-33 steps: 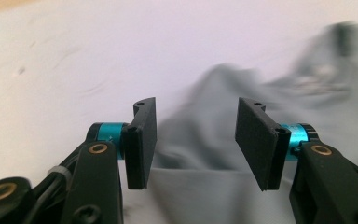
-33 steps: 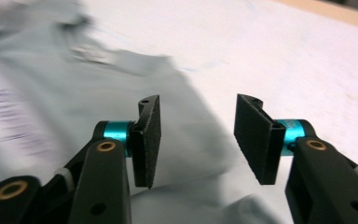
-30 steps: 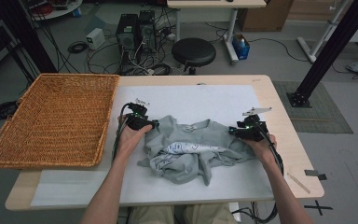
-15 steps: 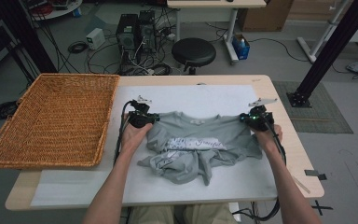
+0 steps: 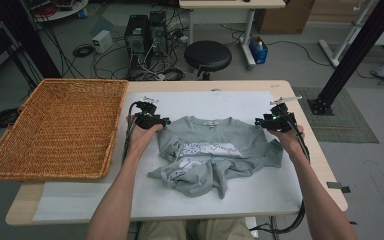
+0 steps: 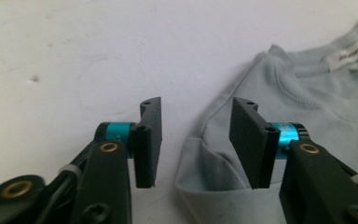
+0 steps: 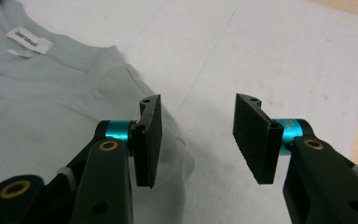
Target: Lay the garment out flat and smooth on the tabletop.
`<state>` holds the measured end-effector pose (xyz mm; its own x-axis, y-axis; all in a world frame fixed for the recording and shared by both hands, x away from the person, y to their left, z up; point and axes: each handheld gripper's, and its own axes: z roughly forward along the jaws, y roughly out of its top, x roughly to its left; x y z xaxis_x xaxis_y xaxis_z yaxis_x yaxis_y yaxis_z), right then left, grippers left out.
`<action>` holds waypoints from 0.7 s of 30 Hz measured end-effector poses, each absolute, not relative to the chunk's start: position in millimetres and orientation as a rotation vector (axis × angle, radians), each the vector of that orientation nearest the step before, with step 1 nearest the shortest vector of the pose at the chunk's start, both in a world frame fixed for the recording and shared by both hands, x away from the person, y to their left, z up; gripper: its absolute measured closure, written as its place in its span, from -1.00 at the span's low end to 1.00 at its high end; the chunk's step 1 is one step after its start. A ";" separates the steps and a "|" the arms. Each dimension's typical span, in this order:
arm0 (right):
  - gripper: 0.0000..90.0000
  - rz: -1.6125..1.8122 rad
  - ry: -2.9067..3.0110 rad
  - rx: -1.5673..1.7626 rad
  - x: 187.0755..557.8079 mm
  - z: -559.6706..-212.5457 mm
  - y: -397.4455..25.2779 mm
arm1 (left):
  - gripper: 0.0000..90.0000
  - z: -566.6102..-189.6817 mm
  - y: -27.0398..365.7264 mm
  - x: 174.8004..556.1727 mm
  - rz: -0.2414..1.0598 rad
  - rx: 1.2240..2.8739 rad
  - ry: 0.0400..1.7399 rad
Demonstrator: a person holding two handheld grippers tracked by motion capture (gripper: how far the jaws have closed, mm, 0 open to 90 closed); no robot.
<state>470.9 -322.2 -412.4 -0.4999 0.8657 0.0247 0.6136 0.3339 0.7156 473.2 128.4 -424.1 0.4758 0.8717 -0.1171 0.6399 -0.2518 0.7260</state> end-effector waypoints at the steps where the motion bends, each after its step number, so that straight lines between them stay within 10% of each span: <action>1: 0.16 0.964 2.243 1.310 470.9 -412.4 -322.2 | 0.18 -424.1 128.4 473.2 0.402 1.990 1.251; 9: 0.05 0.896 2.356 1.366 480.0 -437.6 -312.8 | 0.17 -439.8 111.8 475.1 0.447 2.112 1.202; 15: 0.91 0.866 2.380 1.248 470.7 -436.5 -301.1 | 0.79 -439.8 111.3 473.2 0.405 2.099 1.179; 21: 0.95 0.837 2.279 1.203 495.9 -421.2 -310.2 | 0.90 -433.1 108.3 487.1 0.385 2.020 1.177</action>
<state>495.9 -310.2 -421.2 -0.5317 0.8421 -0.0905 0.5833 0.4416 0.6817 487.1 108.3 -433.1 0.5313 0.8402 -0.1088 0.6133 -0.2929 0.7335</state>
